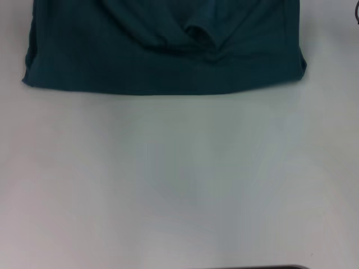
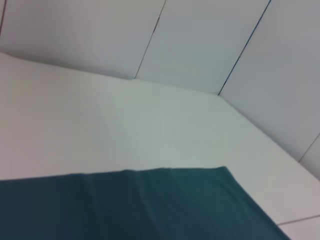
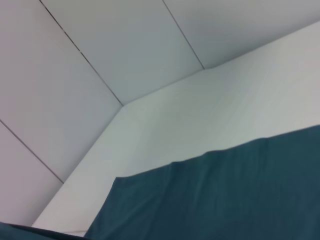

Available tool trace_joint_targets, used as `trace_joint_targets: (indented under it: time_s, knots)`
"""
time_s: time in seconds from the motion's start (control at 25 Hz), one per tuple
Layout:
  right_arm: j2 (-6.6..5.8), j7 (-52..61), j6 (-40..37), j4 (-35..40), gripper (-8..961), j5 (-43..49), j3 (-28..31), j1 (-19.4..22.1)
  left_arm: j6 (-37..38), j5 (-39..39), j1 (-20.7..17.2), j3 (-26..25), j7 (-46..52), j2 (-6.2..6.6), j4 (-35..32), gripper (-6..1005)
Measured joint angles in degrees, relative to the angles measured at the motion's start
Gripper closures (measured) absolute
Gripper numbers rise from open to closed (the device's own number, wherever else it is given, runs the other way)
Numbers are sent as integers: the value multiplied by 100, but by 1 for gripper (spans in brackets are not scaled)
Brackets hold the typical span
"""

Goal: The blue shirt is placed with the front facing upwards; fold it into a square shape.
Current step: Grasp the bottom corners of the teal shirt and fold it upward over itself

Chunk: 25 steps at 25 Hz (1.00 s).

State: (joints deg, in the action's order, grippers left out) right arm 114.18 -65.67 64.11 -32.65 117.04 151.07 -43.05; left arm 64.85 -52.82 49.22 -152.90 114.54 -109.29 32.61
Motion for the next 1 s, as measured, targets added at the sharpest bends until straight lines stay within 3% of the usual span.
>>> trace_joint_targets:
  time_s: [0.2,1.0]
  knots:
    - [-8,1,-19,2,907,-7,-1,-16,-8,-123,8,27,-1,9,-11,919]
    - [186,-561,-936,432,904,-146,2,-36,-698,-374,-308,39,-595,-363,-265,906]
